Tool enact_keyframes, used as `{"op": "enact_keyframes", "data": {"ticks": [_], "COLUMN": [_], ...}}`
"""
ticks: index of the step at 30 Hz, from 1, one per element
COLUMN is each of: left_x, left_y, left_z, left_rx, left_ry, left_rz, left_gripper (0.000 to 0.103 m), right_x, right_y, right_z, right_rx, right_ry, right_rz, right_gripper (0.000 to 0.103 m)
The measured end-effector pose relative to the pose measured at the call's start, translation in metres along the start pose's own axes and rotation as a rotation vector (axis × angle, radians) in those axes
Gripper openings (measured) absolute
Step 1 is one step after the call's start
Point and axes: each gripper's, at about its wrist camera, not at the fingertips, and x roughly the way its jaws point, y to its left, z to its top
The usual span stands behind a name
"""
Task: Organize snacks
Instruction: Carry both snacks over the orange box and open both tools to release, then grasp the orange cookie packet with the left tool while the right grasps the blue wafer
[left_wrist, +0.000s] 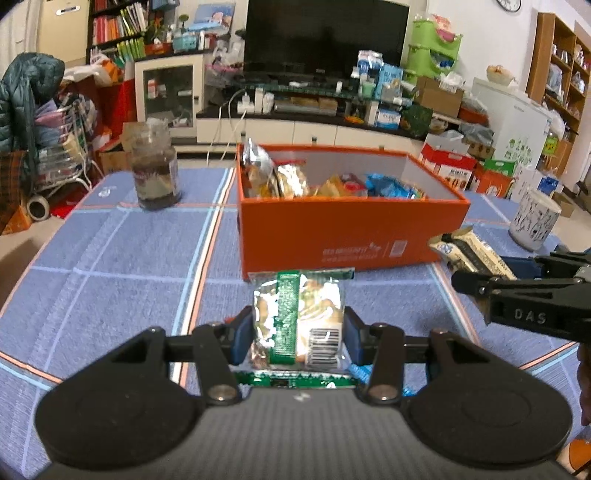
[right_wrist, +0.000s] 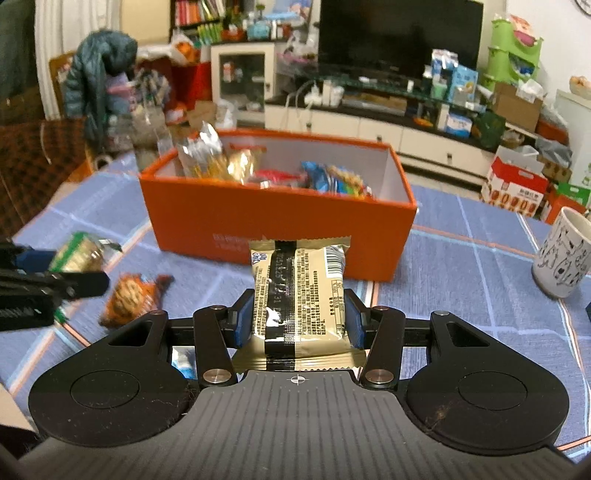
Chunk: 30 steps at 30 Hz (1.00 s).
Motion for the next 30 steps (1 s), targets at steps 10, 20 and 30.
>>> {"op": "enact_keyframes", "data": {"ticks": [10, 20, 30], "left_x": [-0.002, 0.072, -0.004], "left_y": [0.003, 0.002, 0.089], "left_z": [0.076, 0.145, 0.009], "left_rx": [-0.004, 0.021, -0.265], "left_ry": [-0.132, -0.093, -0.006], "left_rz": [0.025, 0.082, 0.184], "left_gripper": [0.047, 0.069, 0.075], "right_x": [-0.027, 0.058, -0.023], "right_y": [-0.026, -0.023, 0.03], "right_z": [0.063, 0.147, -0.022], "right_rx": [0.084, 0.105, -0.076], "right_ry": [-0.153, -0.059, -0.074], "right_rz": [0.028, 0.038, 0.25], "right_gripper": [0.036, 0.045, 0.072]}}
